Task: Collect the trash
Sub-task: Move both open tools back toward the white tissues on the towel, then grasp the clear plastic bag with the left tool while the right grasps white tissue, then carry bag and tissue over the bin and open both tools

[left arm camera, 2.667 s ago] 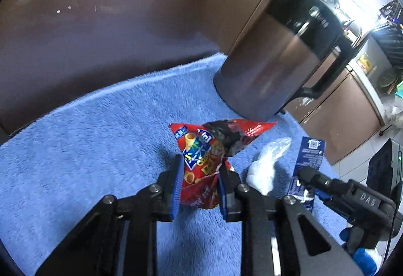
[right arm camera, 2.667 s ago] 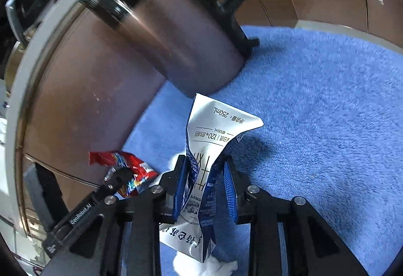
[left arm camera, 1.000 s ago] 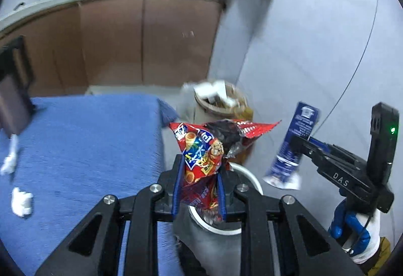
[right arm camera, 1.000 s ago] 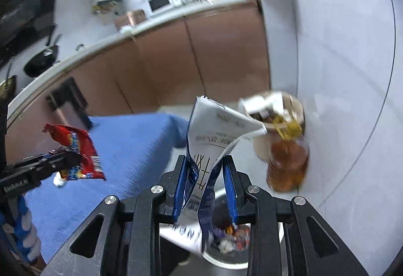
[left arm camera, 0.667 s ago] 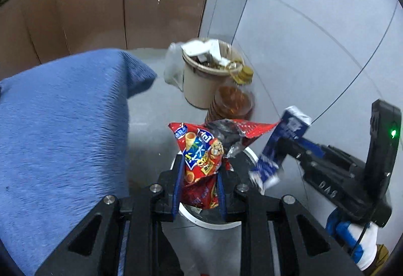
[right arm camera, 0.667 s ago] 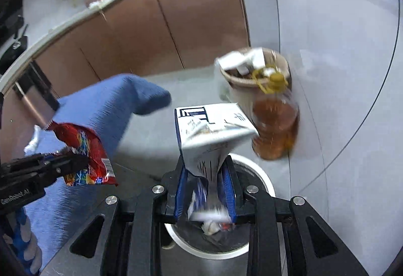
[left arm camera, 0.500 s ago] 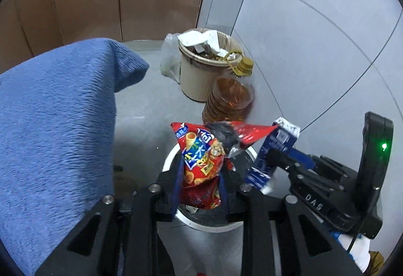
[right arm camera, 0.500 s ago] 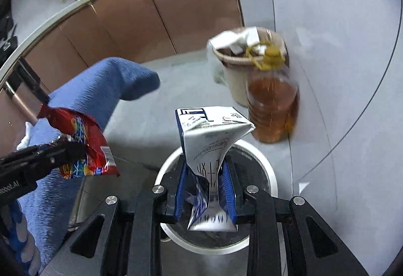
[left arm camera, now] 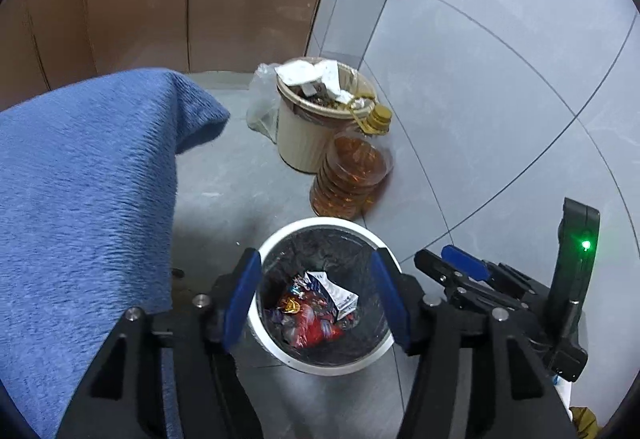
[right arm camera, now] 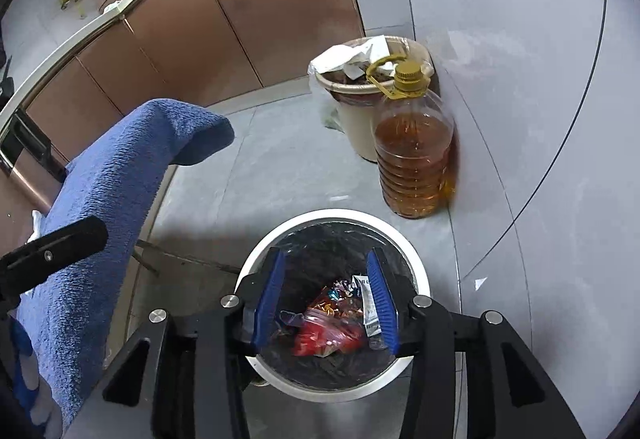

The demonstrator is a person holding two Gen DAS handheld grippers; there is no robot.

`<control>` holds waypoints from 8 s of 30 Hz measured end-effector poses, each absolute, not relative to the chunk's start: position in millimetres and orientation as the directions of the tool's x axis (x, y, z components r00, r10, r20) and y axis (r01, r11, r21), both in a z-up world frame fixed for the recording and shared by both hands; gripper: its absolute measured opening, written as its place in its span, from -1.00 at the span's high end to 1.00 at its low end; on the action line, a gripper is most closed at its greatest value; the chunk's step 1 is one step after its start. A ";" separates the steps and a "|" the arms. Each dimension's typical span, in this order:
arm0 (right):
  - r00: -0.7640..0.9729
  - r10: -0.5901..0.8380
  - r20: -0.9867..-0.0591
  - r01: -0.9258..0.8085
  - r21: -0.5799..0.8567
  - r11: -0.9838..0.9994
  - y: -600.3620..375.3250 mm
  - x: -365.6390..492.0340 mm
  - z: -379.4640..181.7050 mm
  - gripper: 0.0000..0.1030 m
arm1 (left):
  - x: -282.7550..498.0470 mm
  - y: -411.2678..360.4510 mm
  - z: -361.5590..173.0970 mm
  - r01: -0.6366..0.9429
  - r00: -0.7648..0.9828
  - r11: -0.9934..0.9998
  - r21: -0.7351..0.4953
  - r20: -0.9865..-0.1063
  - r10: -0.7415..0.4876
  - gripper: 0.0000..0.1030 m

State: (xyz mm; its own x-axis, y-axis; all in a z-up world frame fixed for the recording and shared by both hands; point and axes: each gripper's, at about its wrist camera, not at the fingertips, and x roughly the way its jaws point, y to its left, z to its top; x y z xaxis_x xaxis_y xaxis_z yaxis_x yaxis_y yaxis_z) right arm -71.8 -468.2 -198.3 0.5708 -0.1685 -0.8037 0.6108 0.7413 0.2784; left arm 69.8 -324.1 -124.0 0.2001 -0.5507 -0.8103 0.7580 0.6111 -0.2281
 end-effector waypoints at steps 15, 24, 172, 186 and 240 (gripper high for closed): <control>0.691 -0.183 -0.699 0.485 0.262 0.834 -409.7 -67.9 -112.5 -0.09 | 60.7 -221.8 -48.4 0.636 0.529 0.766 -0.092 -0.671 -0.519 -0.23; 0.770 -0.156 -0.618 0.361 0.222 0.906 -350.6 -58.0 -52.7 -0.23 | 54.3 -136.5 -8.9 0.475 0.725 0.879 -0.024 -0.556 -0.407 -0.39; 0.804 0.079 -0.589 0.122 0.295 0.948 -280.4 -48.1 -48.7 0.54 | 40.5 -8.1 -12.4 0.363 0.765 0.927 0.095 -0.598 -0.239 0.38; 0.802 -0.045 -0.596 0.269 0.292 0.918 -338.6 -73.5 -63.6 0.53 | 33.2 -82.9 -21.7 0.488 0.727 0.858 0.159 -0.619 -0.298 0.37; 0.613 -0.139 -0.778 0.588 0.331 0.738 -451.5 -88.2 -190.3 0.09 | 17.2 -331.9 -134.0 0.839 0.430 0.521 0.155 -0.776 -0.462 -0.32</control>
State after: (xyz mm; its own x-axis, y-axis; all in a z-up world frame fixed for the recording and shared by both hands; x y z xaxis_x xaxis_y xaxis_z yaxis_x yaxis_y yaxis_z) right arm -88.2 -451.5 -190.3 0.6127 -0.1388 -0.7781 0.5878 0.7381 0.3312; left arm 17.2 -331.9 -134.0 0.4299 -0.4619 -0.7758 0.8394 0.5209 0.1550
